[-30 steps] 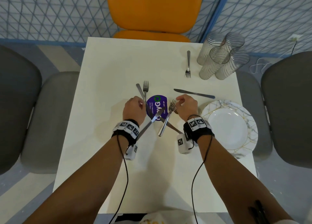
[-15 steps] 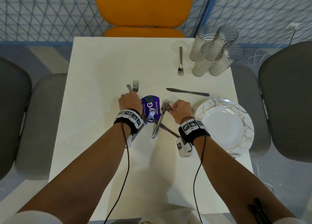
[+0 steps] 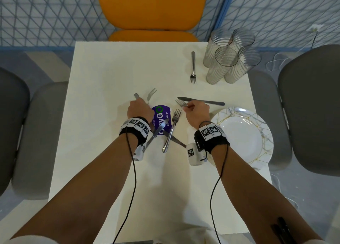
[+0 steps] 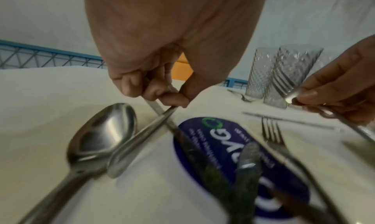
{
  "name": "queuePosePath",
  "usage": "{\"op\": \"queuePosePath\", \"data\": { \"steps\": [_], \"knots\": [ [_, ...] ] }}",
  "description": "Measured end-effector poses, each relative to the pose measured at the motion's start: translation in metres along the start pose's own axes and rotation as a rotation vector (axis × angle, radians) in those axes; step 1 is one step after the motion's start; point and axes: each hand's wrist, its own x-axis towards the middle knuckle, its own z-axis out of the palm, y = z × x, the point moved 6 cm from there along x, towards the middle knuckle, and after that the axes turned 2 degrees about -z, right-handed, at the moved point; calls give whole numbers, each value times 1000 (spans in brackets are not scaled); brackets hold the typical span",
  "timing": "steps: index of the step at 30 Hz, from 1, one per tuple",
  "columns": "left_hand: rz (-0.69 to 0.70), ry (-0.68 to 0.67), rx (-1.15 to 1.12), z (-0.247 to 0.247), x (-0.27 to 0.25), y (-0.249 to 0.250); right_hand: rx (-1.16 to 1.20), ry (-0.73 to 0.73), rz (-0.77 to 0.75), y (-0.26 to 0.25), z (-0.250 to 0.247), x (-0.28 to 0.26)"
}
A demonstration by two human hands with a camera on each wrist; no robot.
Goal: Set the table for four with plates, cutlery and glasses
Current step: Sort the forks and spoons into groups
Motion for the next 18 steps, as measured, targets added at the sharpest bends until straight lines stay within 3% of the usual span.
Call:
{"op": "queuePosePath", "data": {
  "steps": [5,8,14,18],
  "knots": [
    [137,-13,-199,-19,-9,22,286,72,-39,-31,-11,6],
    [172,-80,-412,-26,-24,32,508,27,-14,-48,-5,7],
    [206,-476,-773,-22,-61,40,697,-57,-30,-62,6,-3],
    [207,-404,-771,-20,-63,26,748,-79,12,-58,13,-10]
  ]
}}
